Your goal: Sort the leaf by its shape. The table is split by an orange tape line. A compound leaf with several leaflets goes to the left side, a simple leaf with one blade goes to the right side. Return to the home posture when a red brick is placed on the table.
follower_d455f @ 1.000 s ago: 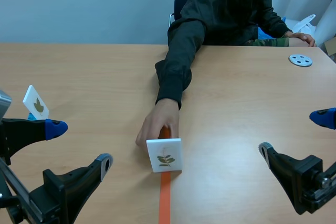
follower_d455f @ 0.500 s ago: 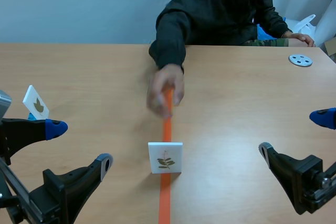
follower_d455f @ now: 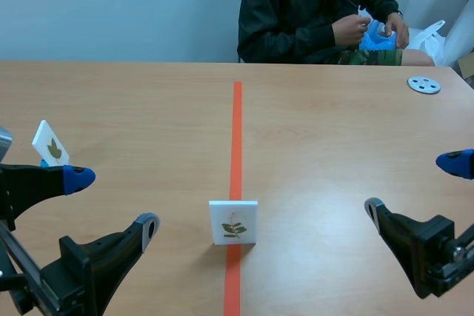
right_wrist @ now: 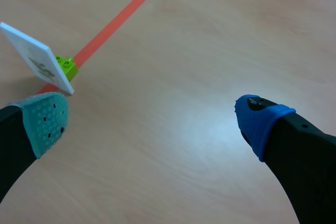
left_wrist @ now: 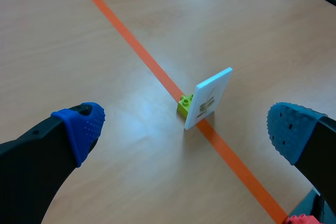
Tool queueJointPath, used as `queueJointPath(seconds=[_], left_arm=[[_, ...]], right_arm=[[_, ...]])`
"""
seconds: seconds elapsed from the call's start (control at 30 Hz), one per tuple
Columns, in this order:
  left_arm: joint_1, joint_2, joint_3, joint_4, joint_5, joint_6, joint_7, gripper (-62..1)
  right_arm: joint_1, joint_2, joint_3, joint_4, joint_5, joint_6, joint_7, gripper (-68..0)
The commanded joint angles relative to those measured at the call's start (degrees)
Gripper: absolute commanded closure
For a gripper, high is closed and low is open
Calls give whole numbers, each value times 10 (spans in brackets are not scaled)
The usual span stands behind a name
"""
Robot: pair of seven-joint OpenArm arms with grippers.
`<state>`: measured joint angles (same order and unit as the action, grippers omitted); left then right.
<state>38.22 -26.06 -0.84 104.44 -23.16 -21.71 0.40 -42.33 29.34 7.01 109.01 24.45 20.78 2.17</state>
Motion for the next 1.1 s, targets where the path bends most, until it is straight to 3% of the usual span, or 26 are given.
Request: queueJointPath(seconds=[0.0, 0.17, 0.3, 0.53, 0.8, 1.07], left_arm=[[-3, -3, -4, 2, -5, -4, -8, -623], [-3, -3, -4, 2, -5, -4, -8, -623], [-3, -3, -4, 2, -5, -4, -8, -623], [-3, -3, -4, 2, -5, -4, -8, -623], [-3, -3, -4, 2, -5, -4, -8, -623], [-3, -3, -4, 2, -5, -3, -8, -623]], right_arm=[[18, -5, 0, 8, 2, 7, -10, -679], [42, -5, -16, 6, 2, 20, -25, -679], [71, -5, -44, -11, 2, 61, -35, -679], [119, -5, -93, -54, -3, 106, -46, -679], [207, -5, -173, -146, -7, 119, -13, -679], [294, -42, -257, -264, -88, 119, 60, -679]])
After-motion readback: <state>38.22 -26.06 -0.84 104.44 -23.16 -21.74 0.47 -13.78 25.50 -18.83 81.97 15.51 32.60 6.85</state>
